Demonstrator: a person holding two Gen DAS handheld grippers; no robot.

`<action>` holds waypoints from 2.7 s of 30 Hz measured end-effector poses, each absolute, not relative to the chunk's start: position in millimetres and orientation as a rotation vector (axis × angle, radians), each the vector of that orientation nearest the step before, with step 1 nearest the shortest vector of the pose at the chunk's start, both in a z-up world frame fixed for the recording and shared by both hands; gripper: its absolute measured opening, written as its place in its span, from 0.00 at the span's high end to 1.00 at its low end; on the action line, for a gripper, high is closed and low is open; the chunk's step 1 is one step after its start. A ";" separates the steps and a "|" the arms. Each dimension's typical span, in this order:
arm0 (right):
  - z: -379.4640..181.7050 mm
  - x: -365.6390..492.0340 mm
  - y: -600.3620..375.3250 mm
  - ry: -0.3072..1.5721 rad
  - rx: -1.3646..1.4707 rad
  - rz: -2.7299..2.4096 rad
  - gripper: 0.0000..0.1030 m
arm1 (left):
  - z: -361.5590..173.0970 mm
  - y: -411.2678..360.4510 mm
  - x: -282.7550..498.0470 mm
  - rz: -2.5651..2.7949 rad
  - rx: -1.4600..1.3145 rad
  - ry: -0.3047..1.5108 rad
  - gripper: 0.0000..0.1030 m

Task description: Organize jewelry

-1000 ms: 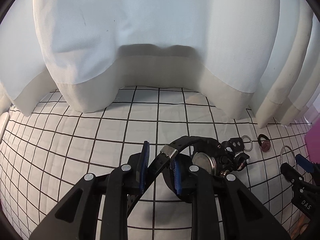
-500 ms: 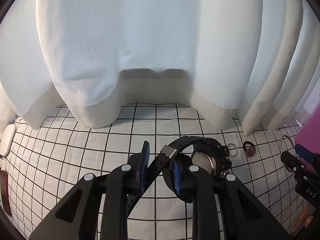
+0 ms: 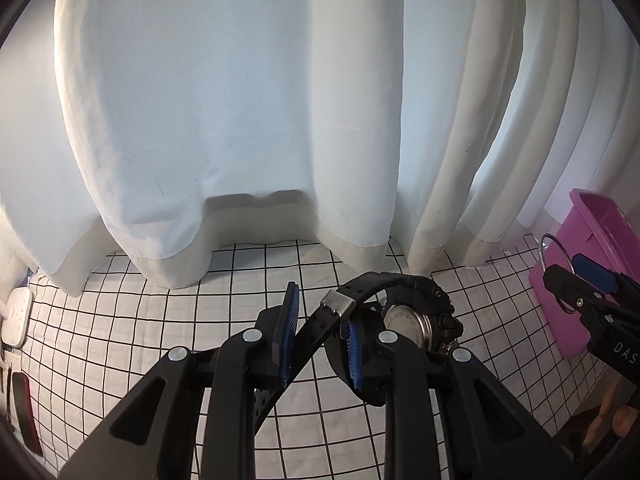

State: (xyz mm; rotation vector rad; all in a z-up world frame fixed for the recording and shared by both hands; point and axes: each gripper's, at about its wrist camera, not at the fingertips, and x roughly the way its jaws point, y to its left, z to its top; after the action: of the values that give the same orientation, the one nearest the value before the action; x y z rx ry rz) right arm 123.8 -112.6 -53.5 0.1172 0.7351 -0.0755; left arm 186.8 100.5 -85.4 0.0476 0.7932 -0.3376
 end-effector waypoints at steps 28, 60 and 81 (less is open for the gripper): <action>35.0 29.0 -379.9 0.608 0.146 -0.147 0.32 | 12.7 -163.8 104.9 -0.539 0.022 0.658 0.79; -56.7 62.5 -543.3 0.981 0.241 -0.131 0.32 | -72.0 -352.9 115.4 -0.457 0.108 1.013 0.77; -58.4 59.5 -545.5 1.025 0.294 -0.141 0.31 | -59.5 -347.9 114.4 -0.380 0.108 0.979 0.22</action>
State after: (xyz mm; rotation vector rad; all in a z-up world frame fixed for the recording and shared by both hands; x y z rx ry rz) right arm 59.5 -545.5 -58.4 0.2942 1.0249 -0.1412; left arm 114.4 -347.9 -59.5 0.1078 0.9786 -0.3798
